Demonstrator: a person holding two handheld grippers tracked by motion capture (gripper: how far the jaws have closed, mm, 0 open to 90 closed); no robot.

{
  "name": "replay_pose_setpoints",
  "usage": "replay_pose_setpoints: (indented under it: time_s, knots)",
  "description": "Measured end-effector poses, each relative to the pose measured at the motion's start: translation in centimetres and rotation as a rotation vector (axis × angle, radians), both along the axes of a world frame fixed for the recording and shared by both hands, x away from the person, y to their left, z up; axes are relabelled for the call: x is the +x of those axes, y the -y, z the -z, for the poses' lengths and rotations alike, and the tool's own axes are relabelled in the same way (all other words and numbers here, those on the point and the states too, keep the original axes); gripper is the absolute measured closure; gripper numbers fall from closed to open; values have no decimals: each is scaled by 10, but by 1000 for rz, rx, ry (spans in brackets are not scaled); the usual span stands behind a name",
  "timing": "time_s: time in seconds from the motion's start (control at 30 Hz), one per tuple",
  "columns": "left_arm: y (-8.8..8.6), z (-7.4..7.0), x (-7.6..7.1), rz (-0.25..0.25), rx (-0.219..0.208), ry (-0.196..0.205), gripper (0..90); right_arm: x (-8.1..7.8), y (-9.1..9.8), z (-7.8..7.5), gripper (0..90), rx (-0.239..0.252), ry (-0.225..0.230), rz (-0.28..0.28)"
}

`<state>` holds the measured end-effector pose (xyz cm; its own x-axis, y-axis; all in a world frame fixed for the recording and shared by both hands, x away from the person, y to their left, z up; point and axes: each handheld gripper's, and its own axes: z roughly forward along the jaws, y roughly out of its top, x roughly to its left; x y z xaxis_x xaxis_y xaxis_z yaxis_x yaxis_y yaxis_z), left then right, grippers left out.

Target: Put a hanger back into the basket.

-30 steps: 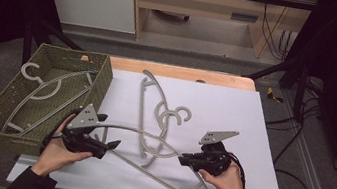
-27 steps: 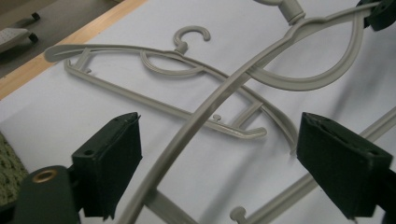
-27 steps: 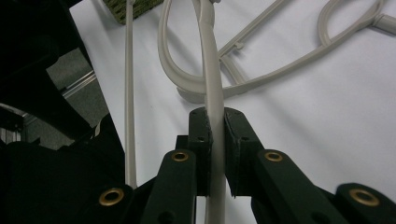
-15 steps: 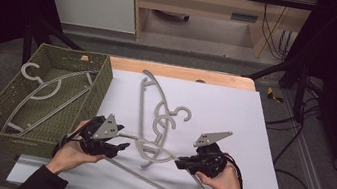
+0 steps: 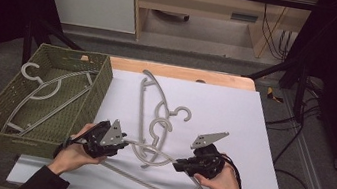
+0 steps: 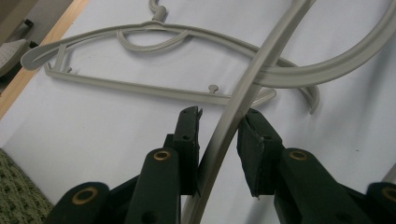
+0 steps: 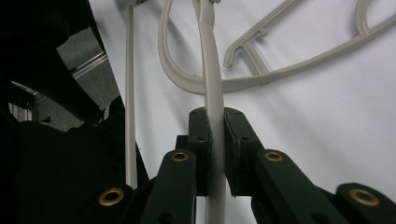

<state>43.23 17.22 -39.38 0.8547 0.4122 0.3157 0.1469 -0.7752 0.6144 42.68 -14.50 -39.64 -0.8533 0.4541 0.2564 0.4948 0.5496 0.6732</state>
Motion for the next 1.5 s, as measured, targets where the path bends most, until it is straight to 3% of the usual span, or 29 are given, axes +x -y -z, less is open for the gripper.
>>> replay_pose_setpoints:
  time_s: [0.17, 0.5, 0.77, 0.97, 1.13, 1.3, 1.5]
  knots:
    - [1, 1, -2, 8, 31, 4, 704, 0, 0, 0, 821, -6, 10, -11]
    - [1, -1, -10, 9, 54, 22, 728, 0, 0, 1, 810, 9, 23, -19]
    - [1, 0, -14, 35, 75, 0, 760, 1, 1, 2, 775, 7, 51, -11]
    - [2, -2, -21, 61, 63, -11, 788, 1, 6, -2, 734, 31, 76, 39]
    - [6, -3, -27, 84, 63, -19, 817, 1, 12, -6, 670, 64, 130, 76]
    - [8, -5, -28, 67, 46, -30, 825, 1, 15, -7, 604, 101, 168, 131]
    - [3, -6, -24, -2, 10, -43, 825, 1, 20, -10, 460, 166, 249, 204]
